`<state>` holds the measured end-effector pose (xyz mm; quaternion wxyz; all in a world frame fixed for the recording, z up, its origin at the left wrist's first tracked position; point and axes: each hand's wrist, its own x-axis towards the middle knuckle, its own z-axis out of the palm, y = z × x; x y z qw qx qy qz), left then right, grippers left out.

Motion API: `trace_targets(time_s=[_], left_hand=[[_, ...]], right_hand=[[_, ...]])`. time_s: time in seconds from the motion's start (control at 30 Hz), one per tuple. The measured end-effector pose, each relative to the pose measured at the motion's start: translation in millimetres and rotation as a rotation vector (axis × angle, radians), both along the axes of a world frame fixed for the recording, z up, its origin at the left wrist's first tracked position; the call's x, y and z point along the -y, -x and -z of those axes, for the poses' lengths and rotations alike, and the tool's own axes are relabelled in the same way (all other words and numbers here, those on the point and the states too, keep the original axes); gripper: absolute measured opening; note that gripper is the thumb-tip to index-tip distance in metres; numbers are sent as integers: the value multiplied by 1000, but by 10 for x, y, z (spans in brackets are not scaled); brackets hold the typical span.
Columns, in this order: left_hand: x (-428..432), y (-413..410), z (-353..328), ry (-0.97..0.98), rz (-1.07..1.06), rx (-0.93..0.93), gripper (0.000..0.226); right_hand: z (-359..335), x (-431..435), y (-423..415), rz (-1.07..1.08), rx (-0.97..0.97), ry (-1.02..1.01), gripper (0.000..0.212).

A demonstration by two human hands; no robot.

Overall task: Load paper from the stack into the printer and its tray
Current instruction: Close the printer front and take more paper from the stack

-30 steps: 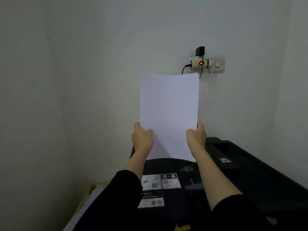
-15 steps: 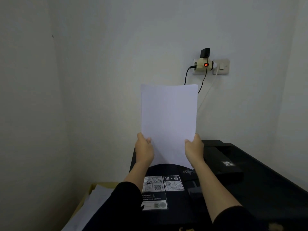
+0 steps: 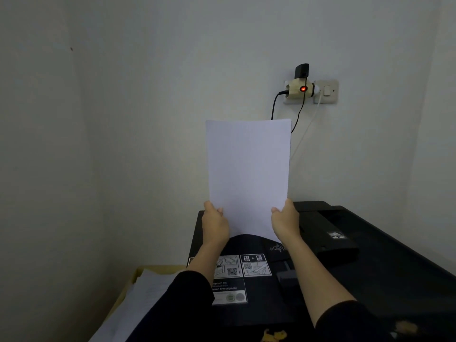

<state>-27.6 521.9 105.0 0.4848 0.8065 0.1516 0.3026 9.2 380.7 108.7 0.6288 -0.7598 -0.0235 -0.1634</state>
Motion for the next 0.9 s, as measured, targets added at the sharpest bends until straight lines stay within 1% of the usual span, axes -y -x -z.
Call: trace_targets(time_s=[0.07,0.1,0.2,0.27,0.33,0.4,0.53,0.63,0.7,0.77,0.9], left_hand=[[-1,26,-2,33,-3,-2,8],[-17,37,-14,58,-3,20,15],[-84,76,-199,138,-1,187,43],[-108,80,-429,154,5,284,51],[-110,69,-635,142,35,327,45],[-103,51,-747,89,50,313,32],[-121,5,-664,0,73,193,6],[-104,9,-560,-33,70,100,3],[-72,31,-570,-50,75,64,23],[-60,39,-640,-54,91,75,38],[-102,83,-874,-77,55,168,57]], right_hand=[[-14,-1,16,16,-7,-39,38],[-33,5,21,30,-4,-64,37],[-198,21,20,62,54,-123,34],[-359,19,3,79,116,-148,35],[-501,-5,-7,87,138,-140,38],[-551,-26,-29,92,125,-96,37],[-473,-28,-26,90,90,-3,38],[-420,-43,-17,82,105,32,40],[-435,-55,-12,92,138,42,41],[-496,-53,-4,102,187,35,41],[-651,-24,22,129,267,-8,45]])
